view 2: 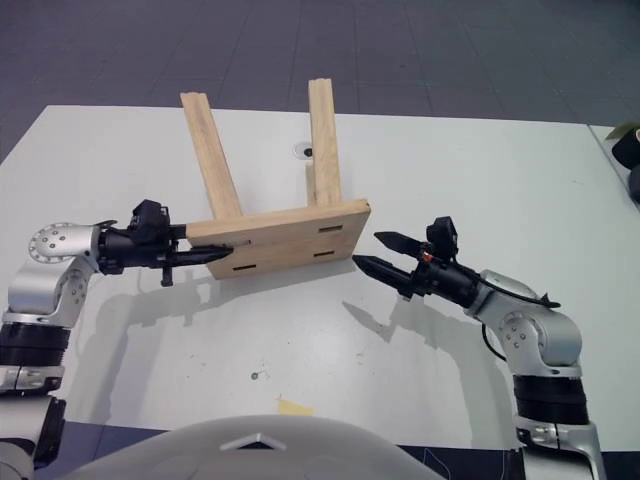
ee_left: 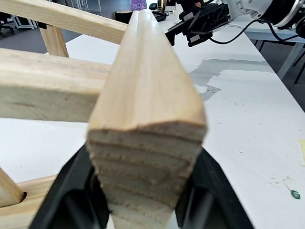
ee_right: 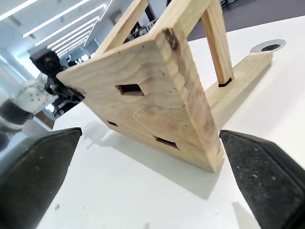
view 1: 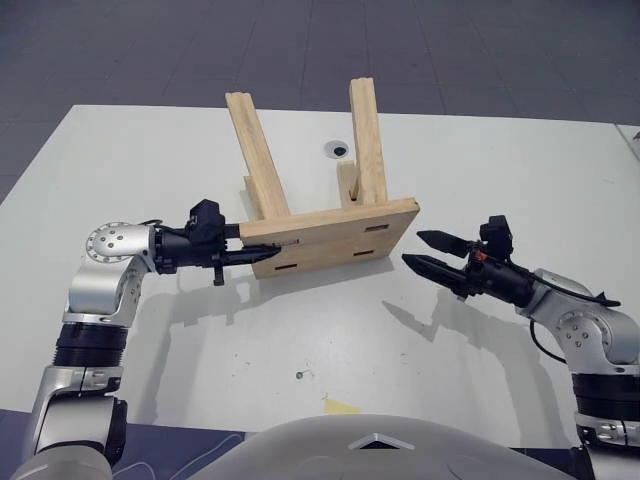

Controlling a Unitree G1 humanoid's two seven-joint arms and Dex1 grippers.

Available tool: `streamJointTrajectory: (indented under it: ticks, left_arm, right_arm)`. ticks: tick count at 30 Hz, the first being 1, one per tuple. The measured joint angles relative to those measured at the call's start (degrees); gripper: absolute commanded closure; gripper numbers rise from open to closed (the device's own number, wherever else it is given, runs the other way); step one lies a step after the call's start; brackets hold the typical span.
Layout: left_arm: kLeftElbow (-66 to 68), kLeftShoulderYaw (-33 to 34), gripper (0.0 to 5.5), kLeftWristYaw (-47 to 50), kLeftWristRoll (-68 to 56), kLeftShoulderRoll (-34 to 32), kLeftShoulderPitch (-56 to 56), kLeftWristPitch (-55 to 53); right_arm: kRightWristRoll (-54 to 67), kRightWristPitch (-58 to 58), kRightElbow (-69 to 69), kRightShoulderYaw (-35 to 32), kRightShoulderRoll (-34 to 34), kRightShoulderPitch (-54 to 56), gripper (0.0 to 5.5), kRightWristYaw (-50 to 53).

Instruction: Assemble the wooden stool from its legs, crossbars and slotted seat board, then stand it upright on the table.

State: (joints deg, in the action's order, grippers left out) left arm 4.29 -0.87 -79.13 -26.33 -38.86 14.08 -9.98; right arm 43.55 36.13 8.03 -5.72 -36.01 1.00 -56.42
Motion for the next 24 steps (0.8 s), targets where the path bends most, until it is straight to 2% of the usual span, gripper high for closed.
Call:
streamJointTrajectory:
  ticks: [5, 11, 20, 24]
  left_arm:
    - [0.5, -0.89, 4.12, -3.42, -1.05, -0.75, 1.87, -1.68]
    - [2.63, -1.48, 4.12, -5.09, -1.02, -0.76, 3.77, -1.9]
    - [3.7, -1.57, 4.12, -6.03, -2.77, -0.39, 4.59, -3.82]
    - [3.68, -0.81, 4.12, -6.23, -5.53, -0.38, 6.16, -8.85]
  right_arm:
    - [-9.35, -7.89, -4.74, 5.85, -0.87, 4.85, 0.1, -4.6]
    - [-12.42, -9.81, -7.89, 9.87, 0.1, 6.64, 0.99, -8.69]
    - [-5.21, -0.87, -8.0, 5.21, 2.26, 7.87, 2.31, -8.47]
    - [-2.27, 3.96, -5.13, 2.37, 2.32, 7.84, 2.62, -7.59]
